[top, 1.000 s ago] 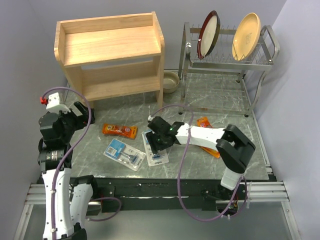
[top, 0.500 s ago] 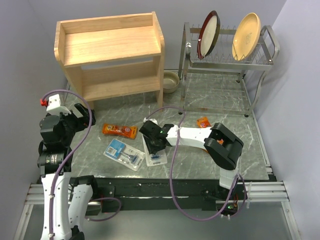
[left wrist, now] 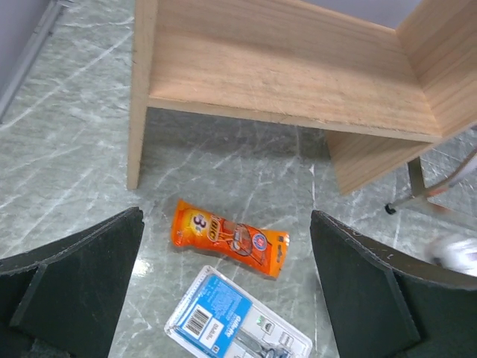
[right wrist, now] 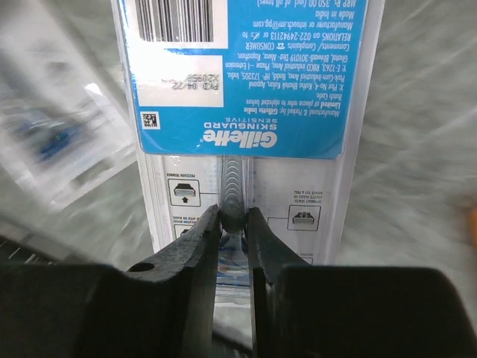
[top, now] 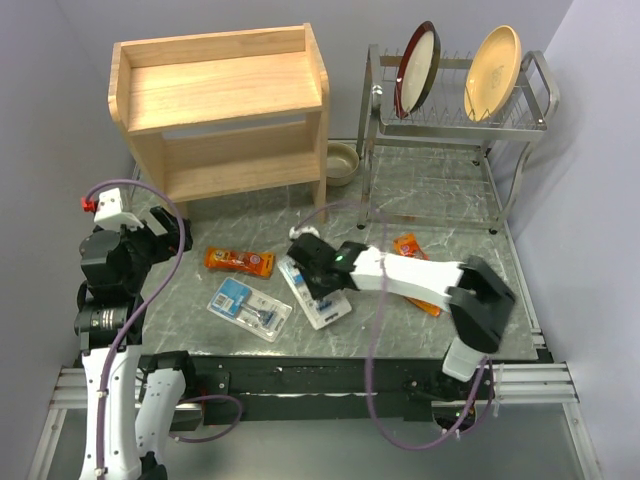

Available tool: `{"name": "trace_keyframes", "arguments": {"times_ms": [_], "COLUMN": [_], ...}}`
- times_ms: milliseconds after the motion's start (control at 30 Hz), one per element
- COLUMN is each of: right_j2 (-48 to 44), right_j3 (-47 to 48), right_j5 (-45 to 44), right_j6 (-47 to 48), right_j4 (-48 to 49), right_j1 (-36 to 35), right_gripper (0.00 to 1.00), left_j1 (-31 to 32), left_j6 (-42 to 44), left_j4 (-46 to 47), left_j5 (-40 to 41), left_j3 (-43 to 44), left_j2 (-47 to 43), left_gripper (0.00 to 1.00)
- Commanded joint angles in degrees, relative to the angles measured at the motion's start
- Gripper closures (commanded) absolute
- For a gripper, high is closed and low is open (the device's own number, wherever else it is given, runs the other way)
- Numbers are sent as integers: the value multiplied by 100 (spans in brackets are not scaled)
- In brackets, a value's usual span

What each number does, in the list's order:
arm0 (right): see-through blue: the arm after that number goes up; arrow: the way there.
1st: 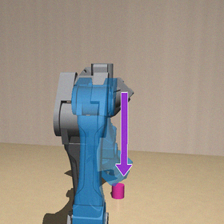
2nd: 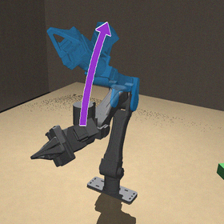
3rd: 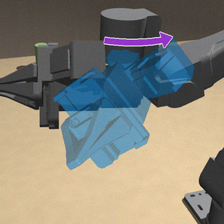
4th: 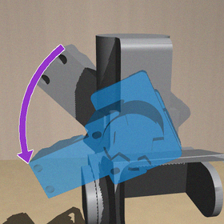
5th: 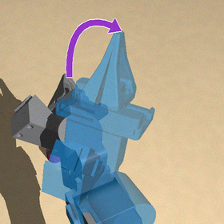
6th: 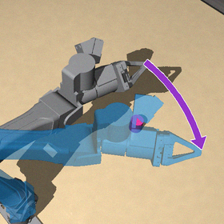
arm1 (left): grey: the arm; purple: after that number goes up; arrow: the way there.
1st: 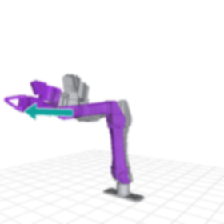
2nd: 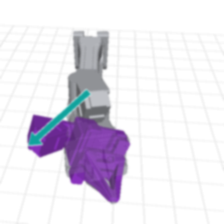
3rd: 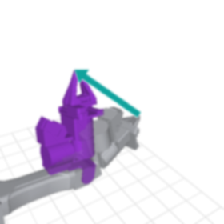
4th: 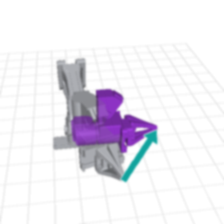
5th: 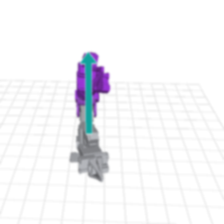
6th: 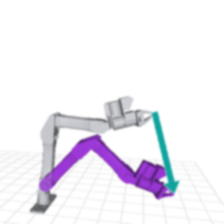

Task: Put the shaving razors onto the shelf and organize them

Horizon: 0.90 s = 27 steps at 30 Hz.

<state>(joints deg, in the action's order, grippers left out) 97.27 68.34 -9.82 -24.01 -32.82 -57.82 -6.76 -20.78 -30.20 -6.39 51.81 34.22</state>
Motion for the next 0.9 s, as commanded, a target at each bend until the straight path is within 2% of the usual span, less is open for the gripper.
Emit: {"name": "trace_keyframes", "arguments": {"times_ms": [0, 133, 233, 367, 500, 633, 867], "right_j2": [-1245, -1264, -843, 88, 651, 1196, 1540], "right_j3": [1180, 2093, 2690, 3623, 4458, 4961, 5295], "right_j5": [-133, -371, -616, -696, -836, -837, -1021], "right_j6": [950, 1188, 1390, 1338, 1382, 1320, 1311], "right_j4": [-462, -357, -76, 65, 302, 355, 601], "right_j1": [131, 166, 192, 674, 904, 992, 1036], "right_gripper": [100, 100, 100, 100, 100, 100, 100], "left_j1": [17, 17, 26, 26, -88, -114, -115], "left_j6": [-111, -374, -524, -874, -762, -612, -761], "left_j4": [145, 452, 559, 497, 594, 690, 954], "left_j5": [-510, -960, -1198, -1215, -1286, -1530, -2076], "left_j3": [-153, -610, -708, -515, -444, -496, -716], "left_j2": [-160, -381, -241, 76, 103, 226, 357], "left_gripper": [1, 0, 1, 1, 1, 0, 0]}}
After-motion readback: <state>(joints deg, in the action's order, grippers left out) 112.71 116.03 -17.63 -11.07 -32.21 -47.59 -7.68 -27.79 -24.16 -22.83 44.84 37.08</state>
